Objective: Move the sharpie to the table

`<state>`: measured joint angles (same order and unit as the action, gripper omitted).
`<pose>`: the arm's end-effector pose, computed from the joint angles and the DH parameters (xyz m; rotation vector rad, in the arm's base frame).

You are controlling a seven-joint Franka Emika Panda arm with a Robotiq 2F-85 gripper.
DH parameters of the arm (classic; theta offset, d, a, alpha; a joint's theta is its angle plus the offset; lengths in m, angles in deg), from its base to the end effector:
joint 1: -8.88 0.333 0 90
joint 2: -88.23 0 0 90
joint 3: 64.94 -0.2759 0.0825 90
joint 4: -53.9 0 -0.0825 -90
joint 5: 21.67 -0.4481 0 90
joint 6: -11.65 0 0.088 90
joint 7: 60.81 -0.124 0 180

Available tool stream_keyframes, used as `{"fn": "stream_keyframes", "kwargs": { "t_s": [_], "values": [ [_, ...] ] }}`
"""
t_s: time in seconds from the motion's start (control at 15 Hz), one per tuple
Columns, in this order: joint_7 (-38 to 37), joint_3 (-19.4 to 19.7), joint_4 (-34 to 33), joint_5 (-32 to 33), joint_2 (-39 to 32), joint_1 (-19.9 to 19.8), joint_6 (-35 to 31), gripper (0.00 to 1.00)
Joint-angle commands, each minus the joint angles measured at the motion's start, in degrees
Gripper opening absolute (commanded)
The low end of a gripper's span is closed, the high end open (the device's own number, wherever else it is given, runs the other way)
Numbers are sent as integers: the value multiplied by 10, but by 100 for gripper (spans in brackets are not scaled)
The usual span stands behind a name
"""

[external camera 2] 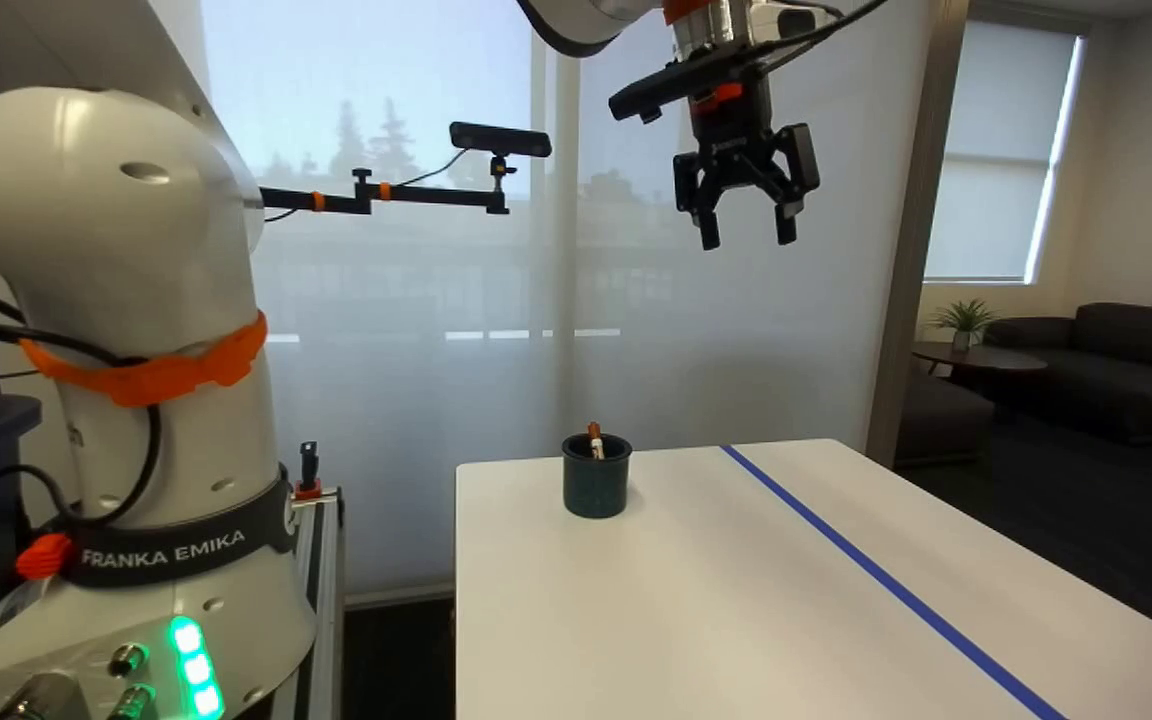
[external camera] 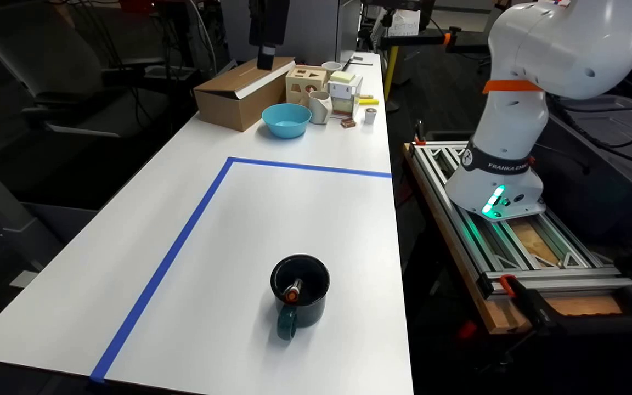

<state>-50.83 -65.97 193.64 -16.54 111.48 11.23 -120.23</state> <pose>0.5218 0.0275 0.3969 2.9885 0.4264 0.3995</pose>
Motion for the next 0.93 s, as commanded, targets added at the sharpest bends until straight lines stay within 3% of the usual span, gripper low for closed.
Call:
{"fn": "stream_keyframes", "kwargs": {
  "t_s": [0.0, 0.4, 0.87],
  "values": [
    [97, 31, -1, -53, -32, 39, -13, 100],
    [303, 62, -2, -164, -88, 89, -18, 100],
    [530, 41, 13, -292, -134, 102, -17, 100]
  ]
}}
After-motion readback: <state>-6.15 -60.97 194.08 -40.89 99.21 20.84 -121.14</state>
